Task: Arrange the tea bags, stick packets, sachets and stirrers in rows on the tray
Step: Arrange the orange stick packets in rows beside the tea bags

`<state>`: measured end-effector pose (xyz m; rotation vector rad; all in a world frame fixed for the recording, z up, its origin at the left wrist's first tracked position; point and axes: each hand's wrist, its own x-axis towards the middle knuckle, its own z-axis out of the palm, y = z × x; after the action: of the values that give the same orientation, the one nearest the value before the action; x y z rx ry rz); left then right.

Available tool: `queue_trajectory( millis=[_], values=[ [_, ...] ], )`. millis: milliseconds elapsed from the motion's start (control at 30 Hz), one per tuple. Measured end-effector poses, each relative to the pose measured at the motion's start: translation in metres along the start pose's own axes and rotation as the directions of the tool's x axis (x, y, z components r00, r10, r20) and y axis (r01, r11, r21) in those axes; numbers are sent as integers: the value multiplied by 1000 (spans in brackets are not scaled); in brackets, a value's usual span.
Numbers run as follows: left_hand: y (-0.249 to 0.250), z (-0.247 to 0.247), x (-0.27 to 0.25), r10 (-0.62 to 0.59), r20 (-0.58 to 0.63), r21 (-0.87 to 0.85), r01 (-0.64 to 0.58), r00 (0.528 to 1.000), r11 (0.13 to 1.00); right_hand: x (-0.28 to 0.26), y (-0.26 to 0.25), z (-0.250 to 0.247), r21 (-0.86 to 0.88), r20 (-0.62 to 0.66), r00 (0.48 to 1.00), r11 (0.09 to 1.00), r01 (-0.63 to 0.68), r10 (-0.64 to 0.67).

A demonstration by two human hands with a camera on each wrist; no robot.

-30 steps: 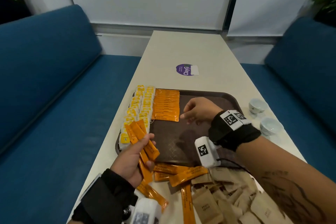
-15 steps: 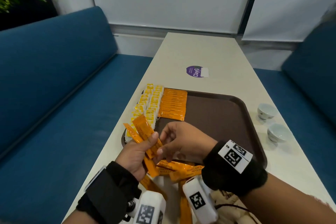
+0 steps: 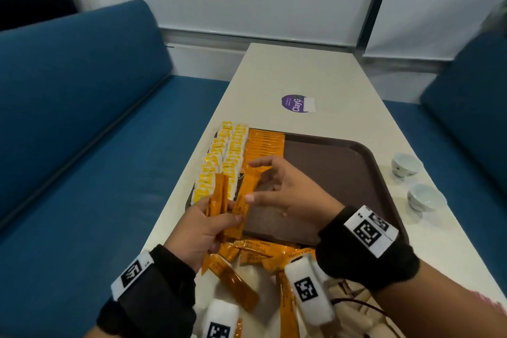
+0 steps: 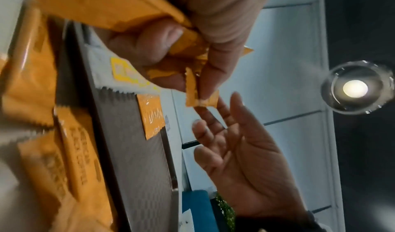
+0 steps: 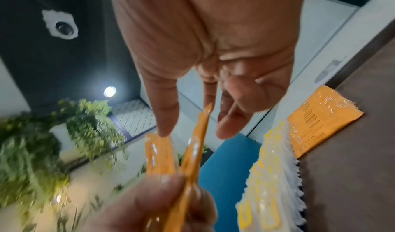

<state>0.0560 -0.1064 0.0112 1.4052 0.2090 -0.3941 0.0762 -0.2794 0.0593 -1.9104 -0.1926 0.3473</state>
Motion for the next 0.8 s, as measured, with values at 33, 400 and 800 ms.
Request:
queue_trajectory(
  millis=[33, 400, 800],
  values=[
    [3, -2, -1, 2, 21, 48, -3, 1000, 999, 1, -4, -4, 30, 14, 1000, 1000, 8, -8],
    [3, -20, 2, -94, -100, -127, 81, 991, 989, 35, 23, -52, 49, -208, 940, 962, -267, 272],
    [-5, -20, 3, -151, -69, -235, 131, 986, 963, 108, 70, -48, -36, -265, 819, 844, -535, 508]
  ],
)
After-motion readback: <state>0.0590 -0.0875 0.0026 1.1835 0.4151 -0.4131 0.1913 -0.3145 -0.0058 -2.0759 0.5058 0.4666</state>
